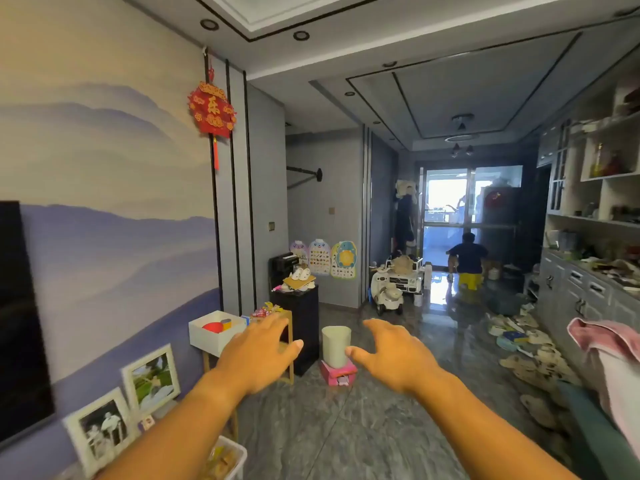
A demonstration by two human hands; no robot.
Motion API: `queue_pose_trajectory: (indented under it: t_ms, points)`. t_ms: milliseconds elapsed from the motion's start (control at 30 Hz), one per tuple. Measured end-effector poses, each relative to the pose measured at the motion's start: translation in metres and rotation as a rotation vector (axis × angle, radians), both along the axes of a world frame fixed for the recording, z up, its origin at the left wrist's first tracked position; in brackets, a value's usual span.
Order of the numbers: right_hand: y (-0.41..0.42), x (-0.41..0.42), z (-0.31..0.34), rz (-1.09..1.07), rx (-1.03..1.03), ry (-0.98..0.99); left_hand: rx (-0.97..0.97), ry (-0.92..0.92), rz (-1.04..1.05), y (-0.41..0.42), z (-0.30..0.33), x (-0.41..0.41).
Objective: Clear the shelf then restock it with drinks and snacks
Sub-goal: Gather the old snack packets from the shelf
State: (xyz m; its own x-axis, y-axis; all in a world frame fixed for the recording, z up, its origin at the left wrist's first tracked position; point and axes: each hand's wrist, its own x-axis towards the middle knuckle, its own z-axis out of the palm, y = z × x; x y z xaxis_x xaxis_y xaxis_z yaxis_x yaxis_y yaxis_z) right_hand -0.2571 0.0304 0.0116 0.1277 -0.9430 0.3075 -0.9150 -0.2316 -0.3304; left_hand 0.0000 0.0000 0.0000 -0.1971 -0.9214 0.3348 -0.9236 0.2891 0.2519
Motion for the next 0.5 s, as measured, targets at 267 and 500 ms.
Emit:
queue_pose_trajectory:
  t_ms: [267,500]
  points:
    - [-0.148,0.028,-0.031,0.036,0.048,0.041,0.041,0.051,0.079,-0.13,-0.023,0.029]
    - [-0.303,0.054,-0.03,0.055,0.026,0.013,0.092,0.085,0.106,-0.28,-0.025,0.054]
